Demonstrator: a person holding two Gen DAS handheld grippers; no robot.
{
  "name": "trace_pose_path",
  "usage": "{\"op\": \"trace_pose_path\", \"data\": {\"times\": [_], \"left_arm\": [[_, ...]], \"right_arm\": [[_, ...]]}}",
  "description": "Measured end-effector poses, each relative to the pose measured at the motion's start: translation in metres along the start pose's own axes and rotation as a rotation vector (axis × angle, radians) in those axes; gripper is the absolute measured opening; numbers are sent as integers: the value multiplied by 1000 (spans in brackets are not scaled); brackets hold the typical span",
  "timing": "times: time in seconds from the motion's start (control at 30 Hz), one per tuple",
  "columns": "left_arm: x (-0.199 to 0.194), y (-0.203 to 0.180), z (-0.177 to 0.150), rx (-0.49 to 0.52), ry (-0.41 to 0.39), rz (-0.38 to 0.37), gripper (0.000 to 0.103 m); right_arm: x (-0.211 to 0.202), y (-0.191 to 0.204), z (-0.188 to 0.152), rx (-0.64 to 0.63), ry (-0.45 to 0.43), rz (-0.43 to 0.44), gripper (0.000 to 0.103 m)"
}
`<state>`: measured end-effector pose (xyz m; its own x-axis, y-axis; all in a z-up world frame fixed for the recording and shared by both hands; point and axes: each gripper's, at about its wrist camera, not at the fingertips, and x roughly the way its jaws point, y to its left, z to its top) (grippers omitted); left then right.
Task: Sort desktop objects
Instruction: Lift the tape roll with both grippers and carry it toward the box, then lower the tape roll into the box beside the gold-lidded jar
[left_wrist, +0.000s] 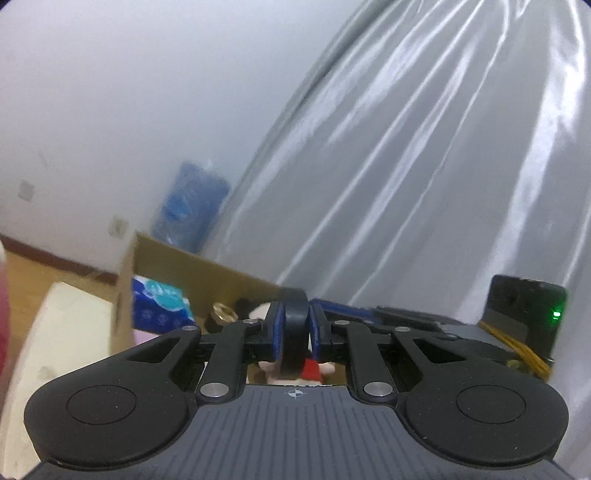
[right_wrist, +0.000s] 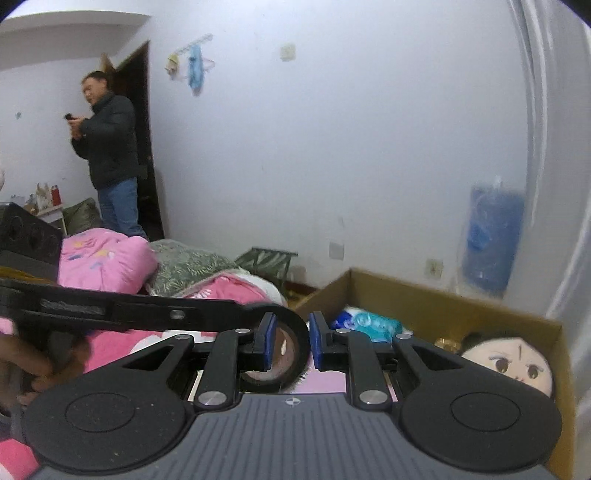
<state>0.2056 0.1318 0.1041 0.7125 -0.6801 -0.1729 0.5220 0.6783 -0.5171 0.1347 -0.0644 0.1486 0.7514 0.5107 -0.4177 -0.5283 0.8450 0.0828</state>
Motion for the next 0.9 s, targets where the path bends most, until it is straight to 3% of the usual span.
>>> {"op": "trace_pose_path", "data": {"times": [0.13, 0.4, 0.53, 0.73, 0.8, 0.9], "left_arm": [[49, 12, 10, -33, 73, 38, 14], [151, 41, 22, -106, 352, 139, 14], [181, 49, 26, -136, 428, 157, 14], [227, 90, 18, -352, 560, 119, 14], [236, 103, 10, -379, 591, 172, 14], [238, 108, 9, -319, 611, 255, 15]], "right_arm": [[34, -34, 3, 53, 69, -57, 21], [91, -93, -6, 176, 219, -135, 20], [103, -113, -7, 211, 268, -186, 20], [137, -147, -17, 273, 381, -218, 20], [150, -151, -24, 274, 417, -220, 20], [163, -150, -31, 264, 460, -218, 21]]}}
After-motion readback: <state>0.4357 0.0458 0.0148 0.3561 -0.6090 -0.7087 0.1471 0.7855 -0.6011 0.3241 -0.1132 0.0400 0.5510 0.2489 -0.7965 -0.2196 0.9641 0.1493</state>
